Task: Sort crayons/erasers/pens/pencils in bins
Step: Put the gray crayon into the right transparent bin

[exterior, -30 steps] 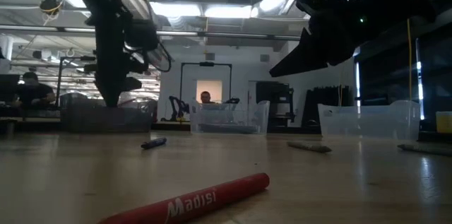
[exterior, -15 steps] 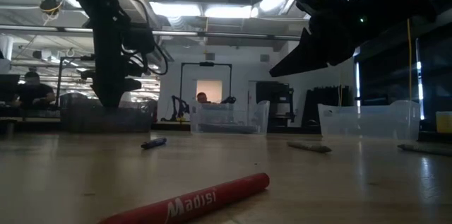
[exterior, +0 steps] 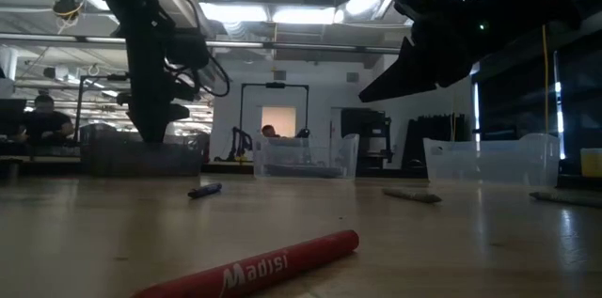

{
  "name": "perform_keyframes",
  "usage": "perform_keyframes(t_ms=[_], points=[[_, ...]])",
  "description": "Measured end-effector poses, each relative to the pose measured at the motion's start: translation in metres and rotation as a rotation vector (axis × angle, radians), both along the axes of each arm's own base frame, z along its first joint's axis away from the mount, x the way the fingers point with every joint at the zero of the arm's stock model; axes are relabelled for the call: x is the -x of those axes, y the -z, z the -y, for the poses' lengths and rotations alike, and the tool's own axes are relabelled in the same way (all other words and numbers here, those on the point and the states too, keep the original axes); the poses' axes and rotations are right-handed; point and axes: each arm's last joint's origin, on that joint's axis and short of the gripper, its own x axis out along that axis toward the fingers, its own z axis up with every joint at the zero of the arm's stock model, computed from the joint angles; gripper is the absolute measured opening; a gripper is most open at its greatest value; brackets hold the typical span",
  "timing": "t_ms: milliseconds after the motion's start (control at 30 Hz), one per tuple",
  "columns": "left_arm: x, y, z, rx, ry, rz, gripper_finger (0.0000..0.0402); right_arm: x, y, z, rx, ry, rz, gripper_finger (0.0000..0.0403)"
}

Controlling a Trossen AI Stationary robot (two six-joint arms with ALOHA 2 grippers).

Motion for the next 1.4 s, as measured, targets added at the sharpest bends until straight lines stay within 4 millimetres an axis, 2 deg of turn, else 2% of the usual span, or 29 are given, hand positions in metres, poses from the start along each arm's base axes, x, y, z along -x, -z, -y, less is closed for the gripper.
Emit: perform_keyframes(t_ms=[100, 267, 433, 767, 933, 1067, 1167, 1400], points=[[-0.001, -0.003, 0.002, -0.009, 0.019, -0.045, 0.0090, 0.000, 0.000, 0.000, 0.008, 0.011, 0.002, 0.0213], [-0.006, -0.025, 0.001, -0.044, 0.018, -0.121, 0.0093, 0.000, 0.000, 0.001, 0.019, 0.028, 0.004, 0.0213], [-0.023, -0.041, 0.005, -0.082, 0.052, -0.043, 0.0102, 0.000, 0.000, 0.002, 0.026, 0.035, 0.001, 0.0213], [-0.057, -0.044, 0.039, -0.126, 0.237, 0.058, 0.0118, 0.006, 0.008, 0.005, 0.082, 0.077, -0.098, 0.0213], [-0.075, -0.049, 0.054, -0.156, 0.332, 0.176, 0.0130, 0.006, 0.008, 0.005, 0.073, 0.071, -0.096, 0.0213], [-0.090, -0.054, 0.066, -0.149, 0.417, 0.321, 0.0133, 0.006, -0.006, -0.001, -0.012, -0.003, -0.015, 0.0213], [-0.101, -0.055, 0.075, -0.141, 0.492, 0.453, 0.0131, 0.011, -0.016, -0.007, 0.001, -0.035, 0.015, 0.0213], [-0.126, -0.040, 0.100, -0.117, 0.715, 0.562, 0.0130, 0.033, -0.040, -0.008, 0.073, 0.019, 0.023, 0.0213]])
